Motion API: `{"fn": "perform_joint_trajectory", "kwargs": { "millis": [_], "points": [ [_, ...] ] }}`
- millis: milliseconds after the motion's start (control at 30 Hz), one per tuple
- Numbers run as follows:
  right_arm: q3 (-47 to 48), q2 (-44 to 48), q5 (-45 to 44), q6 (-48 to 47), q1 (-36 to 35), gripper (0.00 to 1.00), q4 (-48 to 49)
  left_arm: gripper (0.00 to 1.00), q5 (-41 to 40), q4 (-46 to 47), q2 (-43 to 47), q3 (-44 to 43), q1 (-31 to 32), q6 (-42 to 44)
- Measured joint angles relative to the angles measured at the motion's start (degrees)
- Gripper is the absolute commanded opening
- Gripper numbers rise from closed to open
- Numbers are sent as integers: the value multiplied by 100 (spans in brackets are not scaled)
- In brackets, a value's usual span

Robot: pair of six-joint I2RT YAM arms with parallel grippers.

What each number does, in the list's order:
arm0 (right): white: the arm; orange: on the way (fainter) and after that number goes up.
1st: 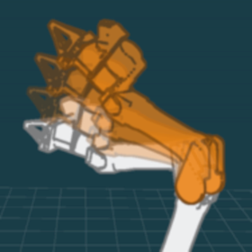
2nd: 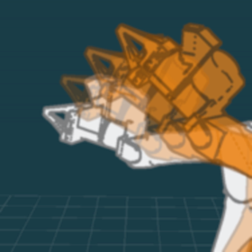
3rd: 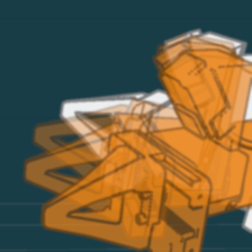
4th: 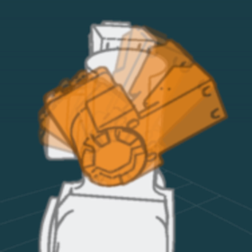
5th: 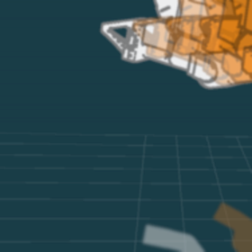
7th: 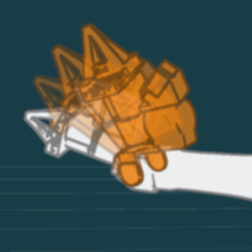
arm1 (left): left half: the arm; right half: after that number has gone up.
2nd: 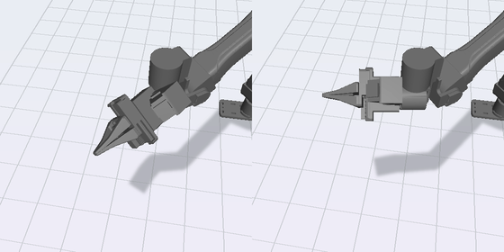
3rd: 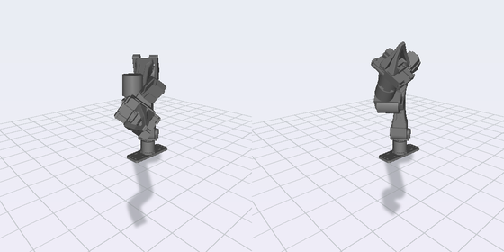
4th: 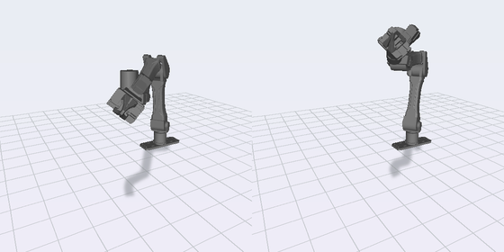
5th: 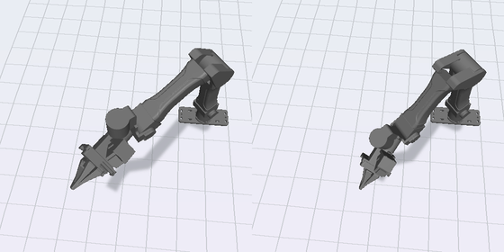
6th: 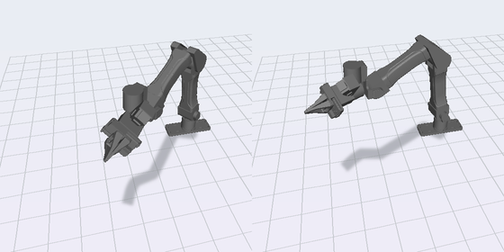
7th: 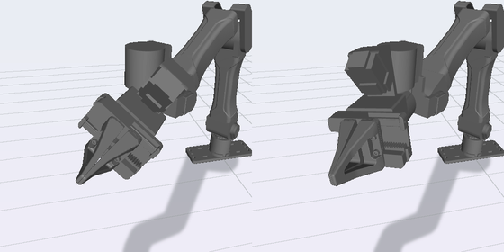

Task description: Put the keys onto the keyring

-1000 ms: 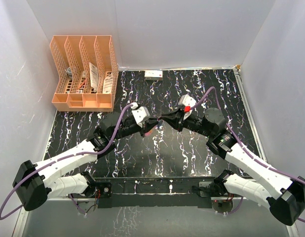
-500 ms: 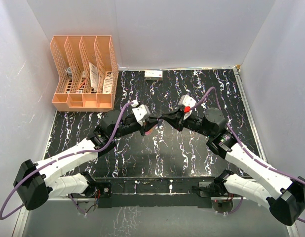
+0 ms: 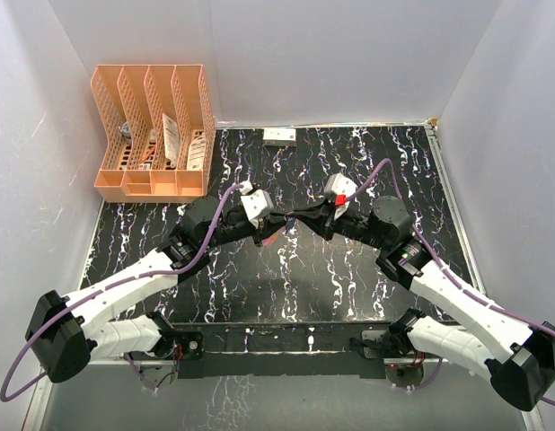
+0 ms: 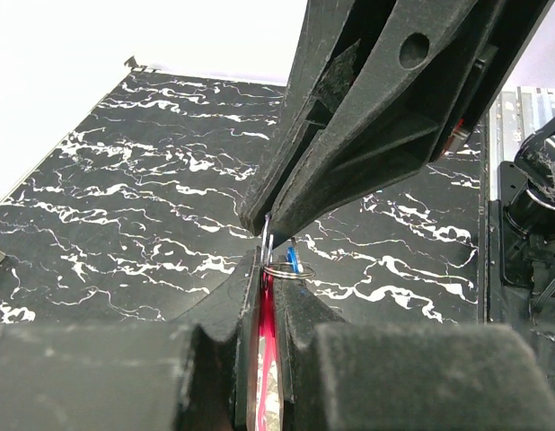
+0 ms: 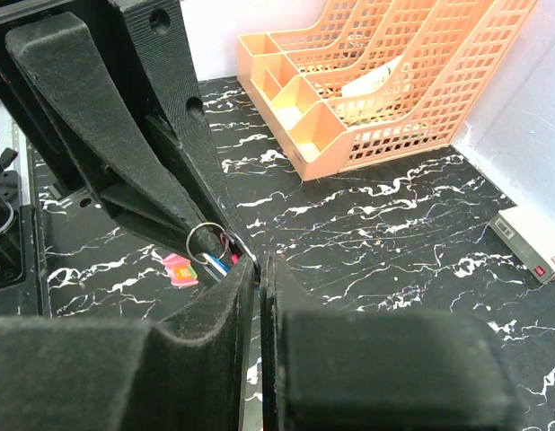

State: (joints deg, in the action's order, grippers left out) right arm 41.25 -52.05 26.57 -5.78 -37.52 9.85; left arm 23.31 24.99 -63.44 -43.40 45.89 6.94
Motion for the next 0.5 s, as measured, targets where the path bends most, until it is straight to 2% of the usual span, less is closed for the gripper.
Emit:
{"fn": "perform_joint_trajectory", "kwargs": {
  "millis": [300, 500],
  "points": [
    [0, 63, 173, -9, 4, 0, -129, 0, 522, -166, -92, -120, -214, 203],
    [0, 66, 188, -20, 20, 4, -256, 0, 813, -278, -284, -251, -334, 247]
  ]
}}
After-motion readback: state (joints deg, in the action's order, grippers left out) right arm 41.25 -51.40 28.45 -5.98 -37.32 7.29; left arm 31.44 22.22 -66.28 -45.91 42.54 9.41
